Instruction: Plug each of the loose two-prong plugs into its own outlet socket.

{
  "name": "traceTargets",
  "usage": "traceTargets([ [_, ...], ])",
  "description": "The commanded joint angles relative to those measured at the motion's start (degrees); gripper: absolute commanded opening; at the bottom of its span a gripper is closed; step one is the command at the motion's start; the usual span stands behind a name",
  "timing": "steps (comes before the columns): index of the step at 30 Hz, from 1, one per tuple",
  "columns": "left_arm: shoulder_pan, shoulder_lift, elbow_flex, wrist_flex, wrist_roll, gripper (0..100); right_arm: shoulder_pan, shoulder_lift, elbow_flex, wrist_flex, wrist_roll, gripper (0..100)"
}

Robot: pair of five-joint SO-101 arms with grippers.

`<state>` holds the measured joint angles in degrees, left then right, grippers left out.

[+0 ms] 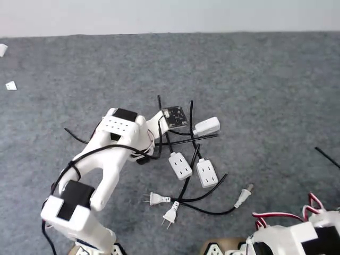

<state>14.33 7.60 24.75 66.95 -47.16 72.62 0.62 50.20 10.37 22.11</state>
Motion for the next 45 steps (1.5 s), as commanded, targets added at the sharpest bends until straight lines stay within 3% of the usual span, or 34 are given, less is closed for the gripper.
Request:
traceTargets([
  [1,0.09,-4.66,4.88,-3.87,-0.70,17,-0.57,-0.22,-0.62,-1.01,0.53,2.0],
  [5,-1.58,-3.52,9.54,-12.40,-0.79,17,-0.57,-0.22,-0.62,-1.01,0.53,2.0],
  [23,-8.35,-0.53,5.23,-18.11,-5.36,17,-1.54,-0.13,-0.26,-1.01,2.46,2.0],
  [29,-9.14,-0.97,4.79,-20.57,-4.22,5,-1.54,-0.13,-0.26,-0.92,2.29,2.0],
  [36,-4.22,-8.26,6.02,-15.21,14.24,1,-2.24,-0.13,-0.26,-0.92,2.37,2.0],
  [41,2.64,-11.25,7.08,-6.33,32.00,1,-2.51,-0.13,-0.26,-0.92,2.37,2.0],
  [45,7.03,-11.25,12.88,-9.23,50.46,1,-2.77,-0.13,-0.26,-0.66,2.55,2.0],
])
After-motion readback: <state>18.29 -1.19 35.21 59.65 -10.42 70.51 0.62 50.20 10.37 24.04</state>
